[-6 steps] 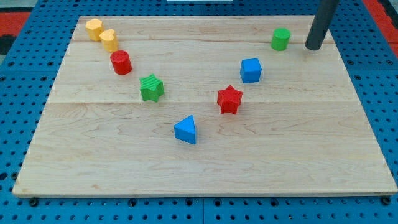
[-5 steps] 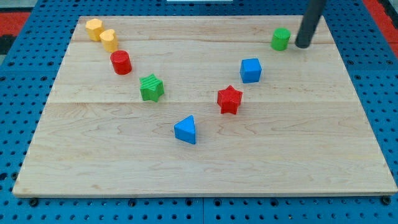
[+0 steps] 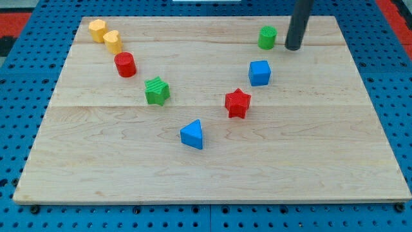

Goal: Move the green circle slightly left and down

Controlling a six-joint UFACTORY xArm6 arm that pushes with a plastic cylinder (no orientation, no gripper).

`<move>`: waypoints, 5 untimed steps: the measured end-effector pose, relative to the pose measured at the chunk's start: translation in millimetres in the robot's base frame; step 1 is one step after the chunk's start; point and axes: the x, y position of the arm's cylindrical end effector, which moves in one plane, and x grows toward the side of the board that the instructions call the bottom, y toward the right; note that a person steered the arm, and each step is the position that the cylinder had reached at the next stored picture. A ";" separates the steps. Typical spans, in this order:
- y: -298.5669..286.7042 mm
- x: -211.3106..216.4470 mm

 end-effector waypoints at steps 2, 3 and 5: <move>-37.4 -54.9; -64.2 -50.7; -74.4 -50.1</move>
